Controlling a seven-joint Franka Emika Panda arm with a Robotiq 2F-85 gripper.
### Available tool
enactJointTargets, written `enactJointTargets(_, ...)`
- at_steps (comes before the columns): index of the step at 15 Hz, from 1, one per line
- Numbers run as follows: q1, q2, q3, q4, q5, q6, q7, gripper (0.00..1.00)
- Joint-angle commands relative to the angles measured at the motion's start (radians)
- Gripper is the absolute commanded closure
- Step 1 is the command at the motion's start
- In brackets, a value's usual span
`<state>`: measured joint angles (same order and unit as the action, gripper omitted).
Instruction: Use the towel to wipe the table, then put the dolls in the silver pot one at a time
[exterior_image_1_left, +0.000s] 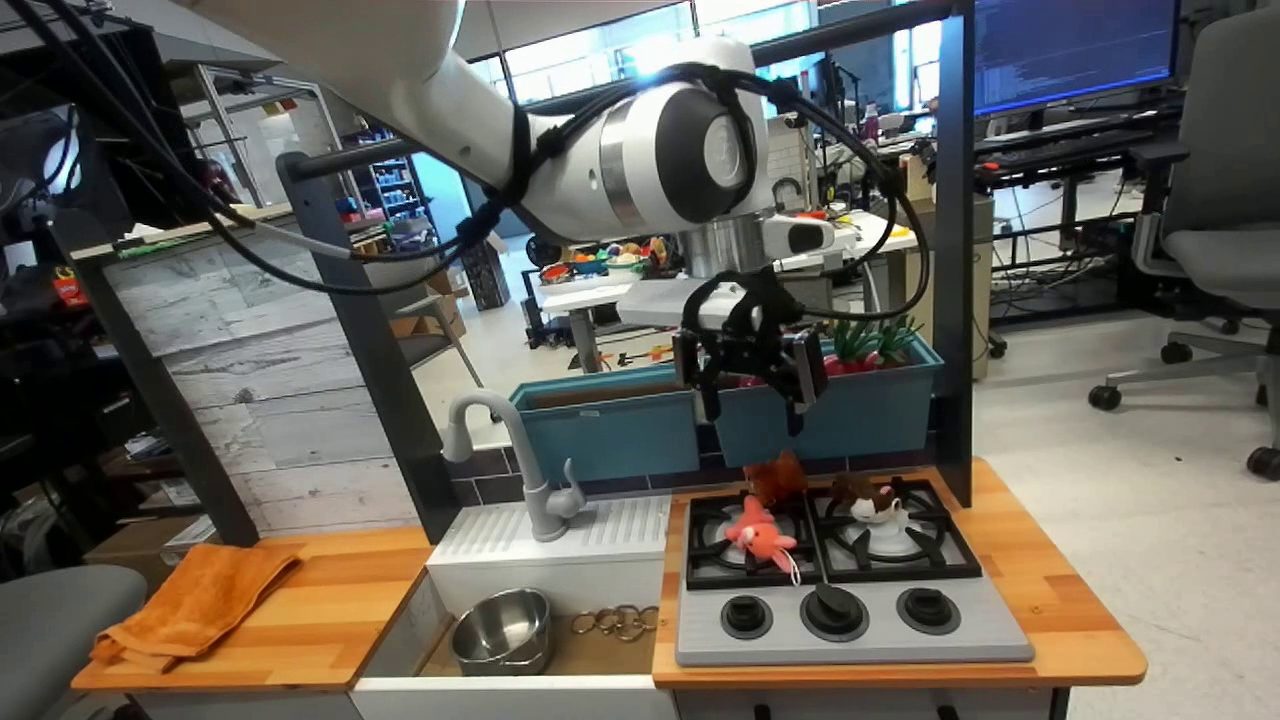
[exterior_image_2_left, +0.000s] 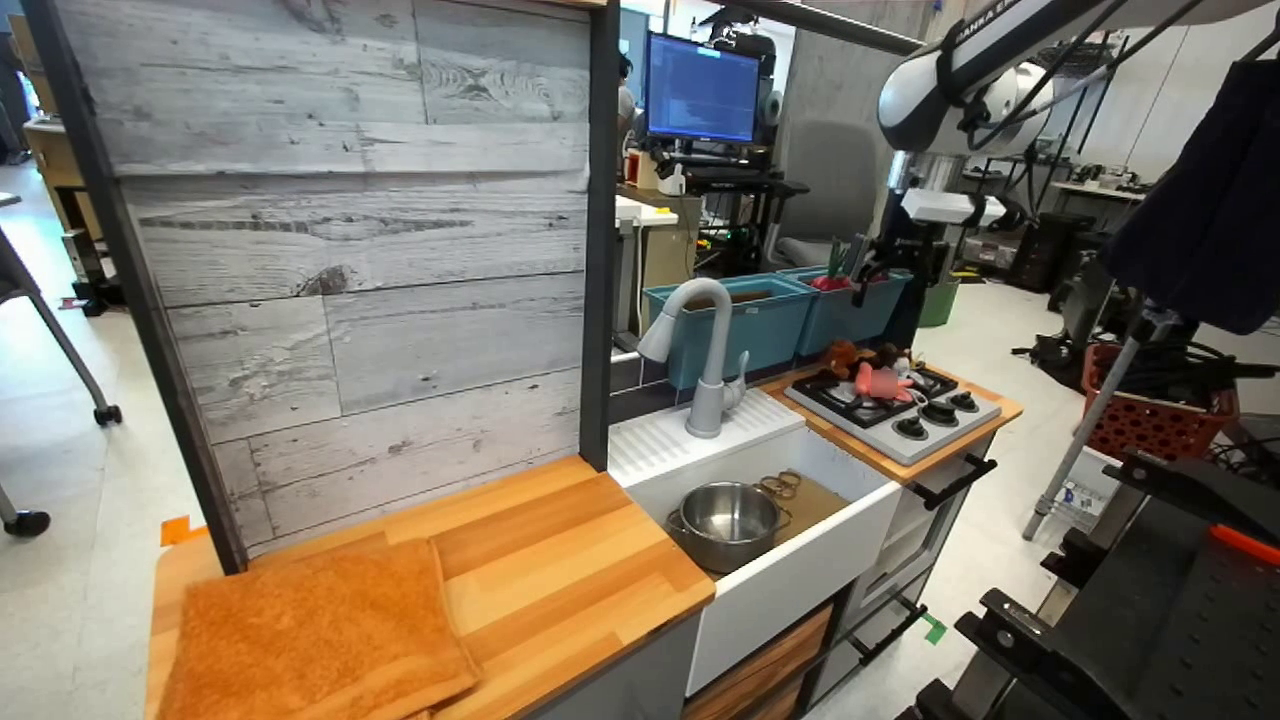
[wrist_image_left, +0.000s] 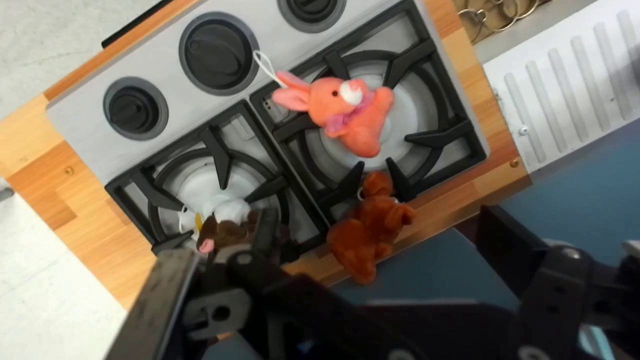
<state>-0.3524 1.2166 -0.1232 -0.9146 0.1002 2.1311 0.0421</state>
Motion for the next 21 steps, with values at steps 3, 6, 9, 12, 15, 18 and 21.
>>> enactJointTargets(3,0.082,0.121,-0.106,-0.007,-0.127,0.25,0.062,0.0)
enactJointTargets(6,0.087,0.147,-0.111,-0.01,-0.132,0.192,0.06,0.0)
enactJointTargets(9,0.073,0.137,-0.091,-0.027,-0.118,0.161,0.017,0.0)
enactJointTargets(12,0.061,0.123,-0.074,-0.032,-0.113,0.11,-0.039,0.26)
enactJointTargets(15,0.058,0.125,-0.068,-0.022,-0.11,0.058,-0.08,0.4)
enactJointTargets(18,0.055,0.128,-0.057,-0.006,-0.105,0.013,-0.117,0.63)
enactJointTargets(21,0.052,0.139,-0.047,0.019,-0.103,-0.043,-0.151,0.87)
